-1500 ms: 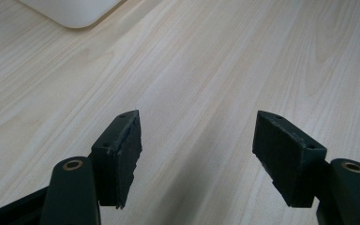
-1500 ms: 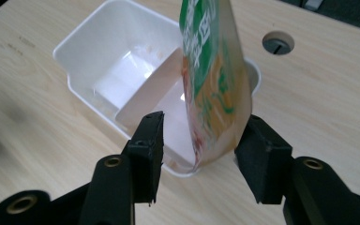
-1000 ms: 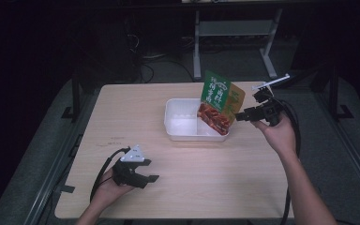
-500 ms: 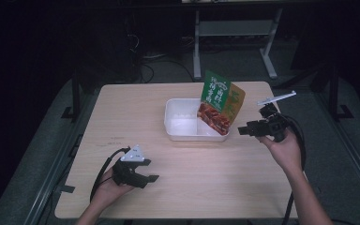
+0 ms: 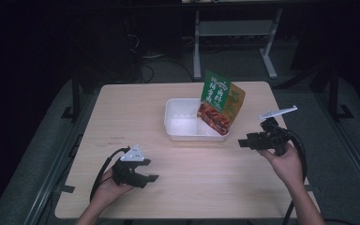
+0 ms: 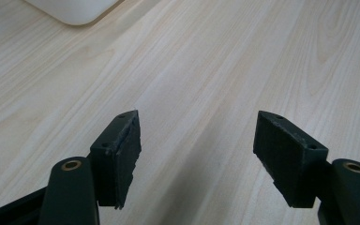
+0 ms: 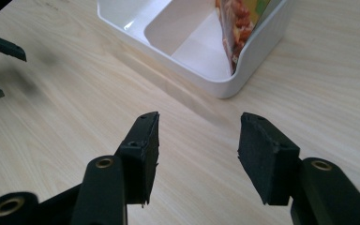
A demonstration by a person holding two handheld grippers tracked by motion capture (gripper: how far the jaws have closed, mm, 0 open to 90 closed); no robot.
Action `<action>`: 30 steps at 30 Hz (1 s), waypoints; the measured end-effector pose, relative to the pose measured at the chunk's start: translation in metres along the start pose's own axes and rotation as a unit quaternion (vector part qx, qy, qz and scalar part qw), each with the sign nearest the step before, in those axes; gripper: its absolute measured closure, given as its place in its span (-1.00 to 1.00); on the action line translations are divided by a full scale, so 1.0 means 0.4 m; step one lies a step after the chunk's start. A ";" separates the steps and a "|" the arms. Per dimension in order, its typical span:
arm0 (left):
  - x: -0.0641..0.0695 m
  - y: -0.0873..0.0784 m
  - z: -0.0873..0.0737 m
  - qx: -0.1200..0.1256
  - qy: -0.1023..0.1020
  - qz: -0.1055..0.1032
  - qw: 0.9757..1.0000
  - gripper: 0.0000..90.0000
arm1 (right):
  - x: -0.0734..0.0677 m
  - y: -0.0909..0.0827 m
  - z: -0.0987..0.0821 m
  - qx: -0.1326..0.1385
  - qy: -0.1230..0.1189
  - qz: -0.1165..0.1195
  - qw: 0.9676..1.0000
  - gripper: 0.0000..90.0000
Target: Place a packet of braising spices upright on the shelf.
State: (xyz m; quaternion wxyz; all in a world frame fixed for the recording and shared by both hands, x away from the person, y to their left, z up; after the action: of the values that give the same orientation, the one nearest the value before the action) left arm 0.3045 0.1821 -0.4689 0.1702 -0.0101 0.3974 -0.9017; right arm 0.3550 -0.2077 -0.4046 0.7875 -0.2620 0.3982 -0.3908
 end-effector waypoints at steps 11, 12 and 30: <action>-0.001 0.000 -0.001 -0.002 0.000 0.000 1.000 -0.29 | 0.008 0.015 -0.065 -0.007 0.007 0.012 1.000 0.05; -0.001 0.000 -0.001 -0.002 0.000 0.001 1.000 -0.29 | 0.009 0.016 -0.069 -0.007 0.008 0.013 1.000 0.05; 0.002 0.008 -0.004 -0.010 0.001 -0.004 1.000 -0.31 | 0.038 0.026 -0.202 -0.010 0.033 0.036 0.999 -0.02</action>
State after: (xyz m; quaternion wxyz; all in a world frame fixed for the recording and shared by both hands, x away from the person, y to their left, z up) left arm 0.3046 0.1810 -0.4722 0.1663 -0.0125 0.4062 -0.8985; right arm 0.2976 -0.2228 -0.4626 0.7848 -0.2421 0.4374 -0.3663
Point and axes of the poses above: each handheld gripper's, and its own axes: y roughly forward along the jaws, z roughly out of its top, x roughly to its right, the point moved 5 cm from there along y, roughly forward along the jaws, and after that the axes turned 15 degrees about y, right-handed, at the moved point
